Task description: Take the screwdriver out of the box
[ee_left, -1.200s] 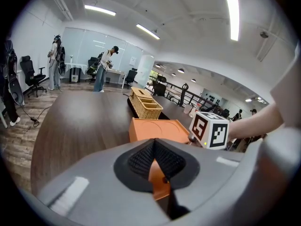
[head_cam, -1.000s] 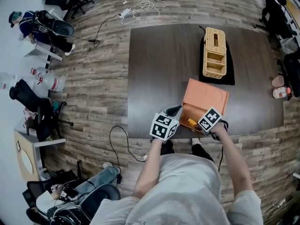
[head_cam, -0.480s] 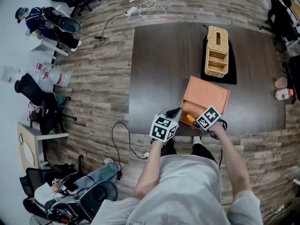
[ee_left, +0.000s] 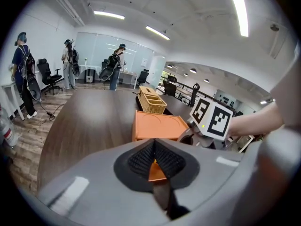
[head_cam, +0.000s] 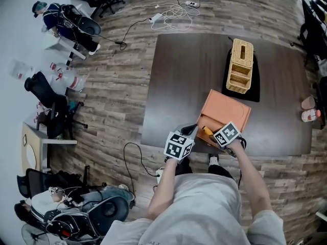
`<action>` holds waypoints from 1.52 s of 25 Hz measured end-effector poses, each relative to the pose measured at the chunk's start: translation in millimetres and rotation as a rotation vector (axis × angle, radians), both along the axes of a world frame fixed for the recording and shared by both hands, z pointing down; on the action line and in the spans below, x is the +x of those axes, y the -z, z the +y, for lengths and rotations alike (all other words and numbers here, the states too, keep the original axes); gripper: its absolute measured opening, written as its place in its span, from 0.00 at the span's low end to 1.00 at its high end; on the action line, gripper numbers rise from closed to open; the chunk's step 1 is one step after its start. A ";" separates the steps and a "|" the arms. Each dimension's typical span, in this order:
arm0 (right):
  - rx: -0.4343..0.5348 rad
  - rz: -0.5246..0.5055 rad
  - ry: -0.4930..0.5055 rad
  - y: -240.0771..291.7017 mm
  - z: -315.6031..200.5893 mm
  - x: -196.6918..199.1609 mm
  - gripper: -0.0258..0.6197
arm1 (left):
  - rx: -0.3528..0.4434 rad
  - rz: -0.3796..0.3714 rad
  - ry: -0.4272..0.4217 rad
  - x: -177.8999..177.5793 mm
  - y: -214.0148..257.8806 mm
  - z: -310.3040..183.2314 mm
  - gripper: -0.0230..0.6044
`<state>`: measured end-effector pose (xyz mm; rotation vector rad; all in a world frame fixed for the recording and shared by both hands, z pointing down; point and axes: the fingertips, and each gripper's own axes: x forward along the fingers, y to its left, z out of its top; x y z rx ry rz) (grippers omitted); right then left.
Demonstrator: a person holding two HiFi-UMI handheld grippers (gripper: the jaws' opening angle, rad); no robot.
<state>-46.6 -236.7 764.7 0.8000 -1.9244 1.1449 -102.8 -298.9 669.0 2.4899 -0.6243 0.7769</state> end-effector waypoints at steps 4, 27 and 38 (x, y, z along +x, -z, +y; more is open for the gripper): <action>0.031 -0.002 0.008 3.5 -3.8 0.7 0.18 | 0.009 -0.002 0.034 -3.2 1.9 -1.9 0.12; 0.245 -0.039 -0.074 32.5 -8.1 17.0 0.18 | 0.038 0.019 0.156 17.3 9.1 16.2 0.12; 0.375 -0.071 -0.107 53.2 -16.7 30.6 0.18 | 0.068 0.002 0.217 16.4 11.1 24.2 0.12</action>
